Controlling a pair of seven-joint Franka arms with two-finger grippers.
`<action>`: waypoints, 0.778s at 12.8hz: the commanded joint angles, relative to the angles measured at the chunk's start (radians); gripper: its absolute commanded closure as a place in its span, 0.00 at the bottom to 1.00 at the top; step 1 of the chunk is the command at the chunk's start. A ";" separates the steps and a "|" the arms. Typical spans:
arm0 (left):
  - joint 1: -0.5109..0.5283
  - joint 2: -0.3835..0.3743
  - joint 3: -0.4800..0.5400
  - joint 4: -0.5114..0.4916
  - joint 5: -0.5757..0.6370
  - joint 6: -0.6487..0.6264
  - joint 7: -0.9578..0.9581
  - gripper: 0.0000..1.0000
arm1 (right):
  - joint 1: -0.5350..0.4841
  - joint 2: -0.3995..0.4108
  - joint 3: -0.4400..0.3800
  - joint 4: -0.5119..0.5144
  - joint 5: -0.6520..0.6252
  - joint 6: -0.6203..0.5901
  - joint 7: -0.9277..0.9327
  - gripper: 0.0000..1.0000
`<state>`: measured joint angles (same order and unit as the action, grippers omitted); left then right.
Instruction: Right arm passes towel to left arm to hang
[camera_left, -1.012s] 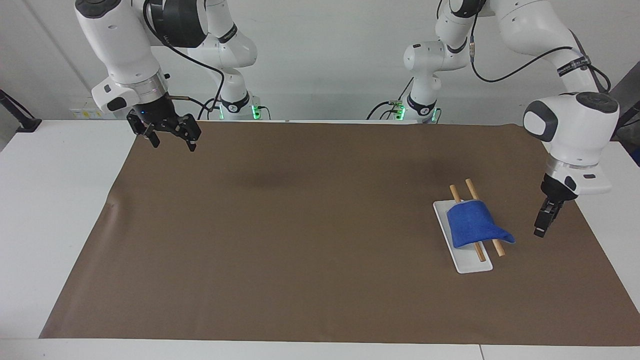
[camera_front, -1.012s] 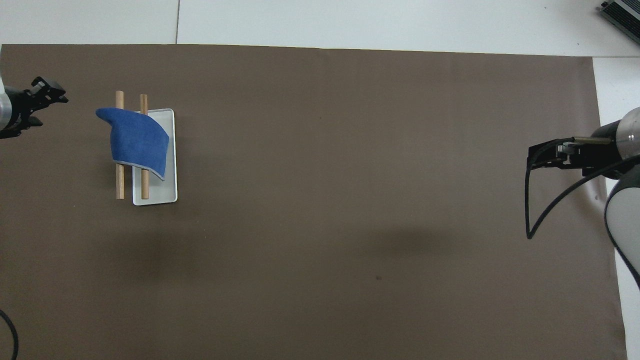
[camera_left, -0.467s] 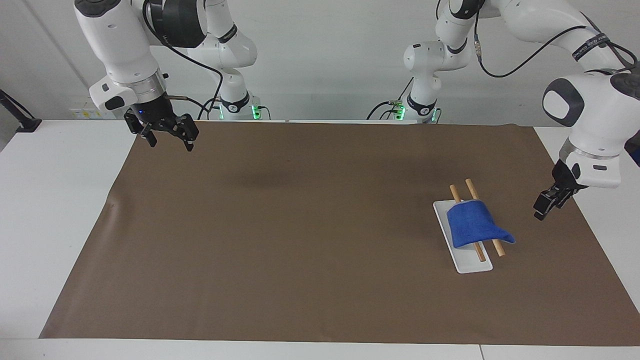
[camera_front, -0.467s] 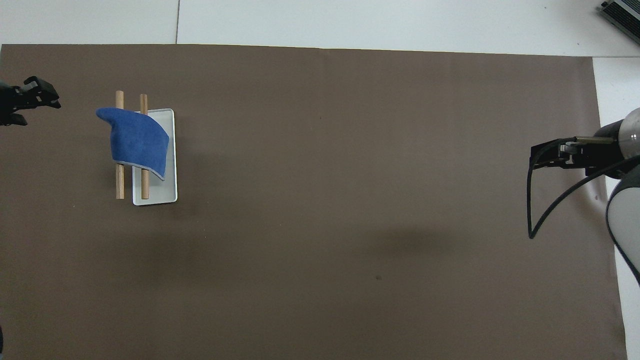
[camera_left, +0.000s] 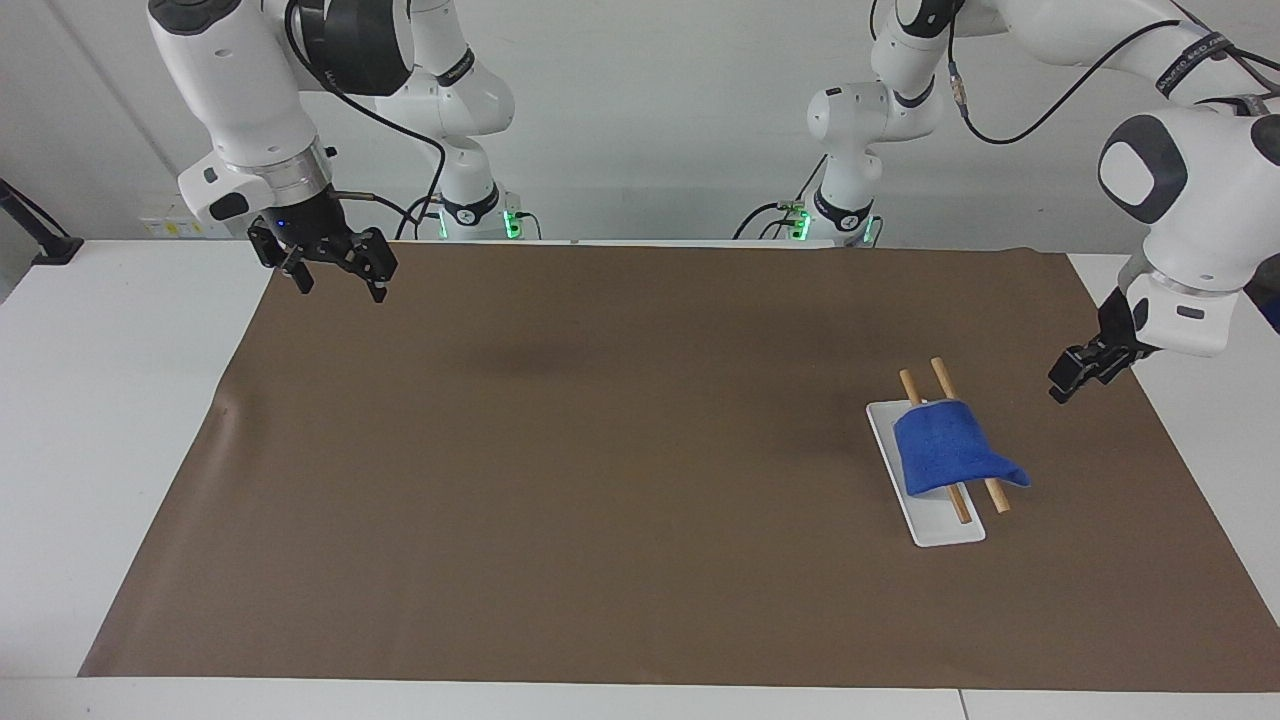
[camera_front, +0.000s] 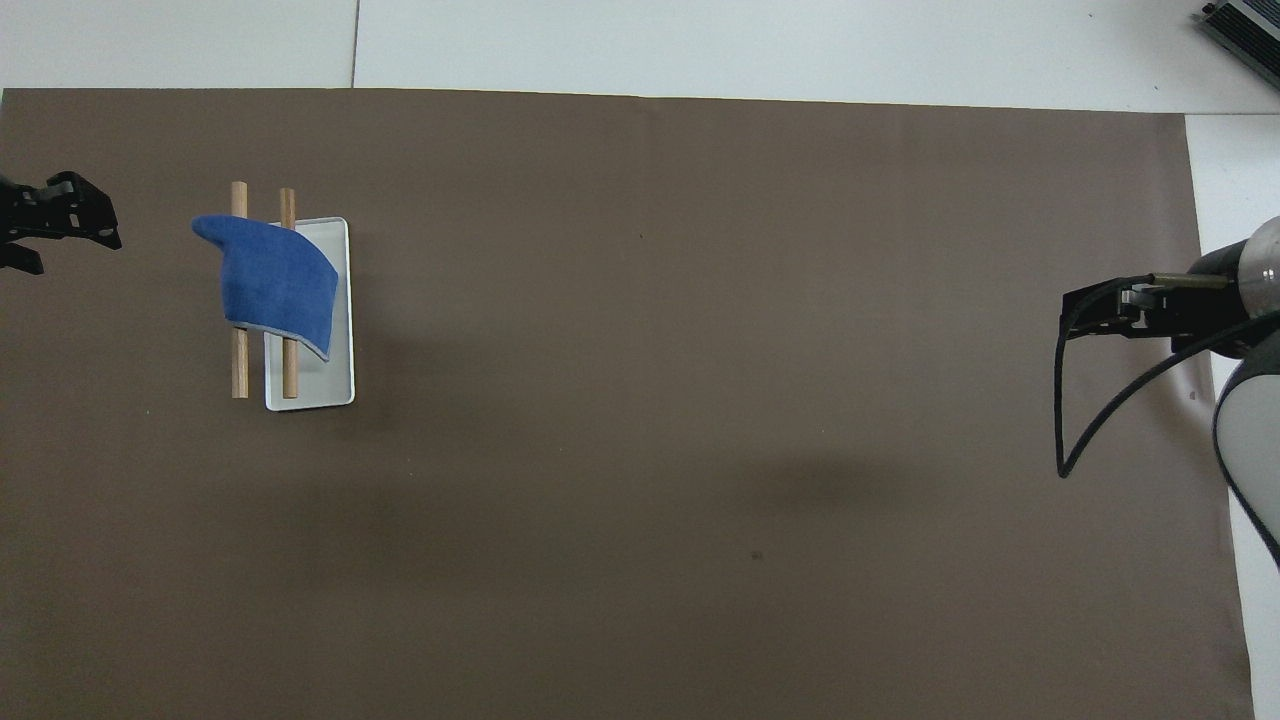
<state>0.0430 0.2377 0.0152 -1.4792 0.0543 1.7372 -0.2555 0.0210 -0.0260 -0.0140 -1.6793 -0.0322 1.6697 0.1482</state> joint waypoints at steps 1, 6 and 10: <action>-0.002 -0.029 0.002 0.023 0.009 -0.086 0.019 0.26 | -0.006 -0.009 0.000 -0.003 -0.003 -0.015 -0.013 0.00; -0.005 -0.136 0.006 -0.001 -0.005 -0.159 0.084 0.21 | -0.006 -0.009 0.000 -0.003 -0.002 -0.015 -0.012 0.00; -0.026 -0.193 0.000 -0.059 -0.005 -0.179 0.082 0.00 | -0.006 -0.009 0.000 -0.003 -0.003 -0.015 -0.012 0.00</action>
<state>0.0418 0.0849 0.0110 -1.4849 0.0522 1.5694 -0.1836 0.0208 -0.0260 -0.0140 -1.6793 -0.0322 1.6691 0.1482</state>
